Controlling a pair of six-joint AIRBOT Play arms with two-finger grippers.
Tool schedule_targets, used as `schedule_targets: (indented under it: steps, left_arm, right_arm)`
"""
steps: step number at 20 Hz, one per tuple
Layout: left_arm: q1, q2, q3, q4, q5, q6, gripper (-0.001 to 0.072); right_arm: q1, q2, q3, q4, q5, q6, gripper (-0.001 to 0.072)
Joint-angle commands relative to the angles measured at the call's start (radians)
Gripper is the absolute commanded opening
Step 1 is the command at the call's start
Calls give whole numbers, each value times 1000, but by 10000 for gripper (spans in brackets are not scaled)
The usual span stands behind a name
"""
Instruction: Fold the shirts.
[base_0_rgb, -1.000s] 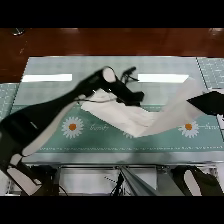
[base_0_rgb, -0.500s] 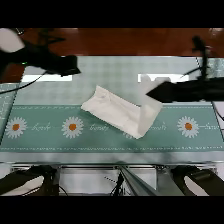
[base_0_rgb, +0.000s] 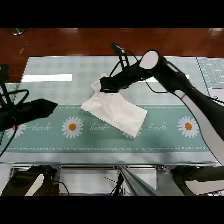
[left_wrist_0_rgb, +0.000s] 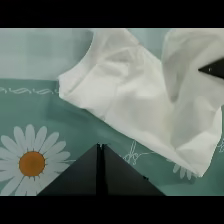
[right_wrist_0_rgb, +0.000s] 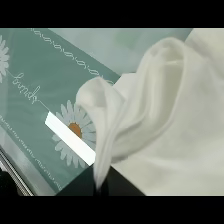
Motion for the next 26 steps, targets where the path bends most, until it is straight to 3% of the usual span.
schedule_targets:
  steps: [1,5,6,7,8,13,16,19,21,23,24,26]
  left_arm:
    - [4,63,-89,-26,17,-17,23]
    - [4,42,-89,-29,25,-13,23]
    - [4,34,-89,-29,25,-13,23]
    - [4,26,-89,-29,25,-13,23]
    - [4,18,-89,-29,26,-13,23]
    - [4,4,-89,-24,63,-13,22]
    - [4,4,-89,-25,63,-13,23]
    - [4,4,-89,-25,66,-13,23]
    - [4,4,-89,-26,67,-13,23]
    - [4,4,-89,-26,67,-13,23]
    - [4,3,-89,-26,67,-13,23]
    - [4,3,-89,-26,67,-13,23]
  right_arm:
    - [19,-140,108,19,14,8,25]
    - [19,-182,127,32,-28,26,26]
    - [19,-185,127,37,-43,30,61]
    - [19,-187,127,60,-46,26,370]
    - [11,-184,130,84,-22,-18,625]
    - [-224,-34,172,26,356,-31,620]
    - [-351,209,87,-299,472,-5,620]
    - [-436,557,-319,-488,248,136,620]
    - [-459,761,-667,-473,30,299,620]
    - [-442,875,-956,-352,-159,420,620]
    - [-428,885,-1063,-238,-231,414,620]
    - [-392,840,-1170,-48,-311,274,620]
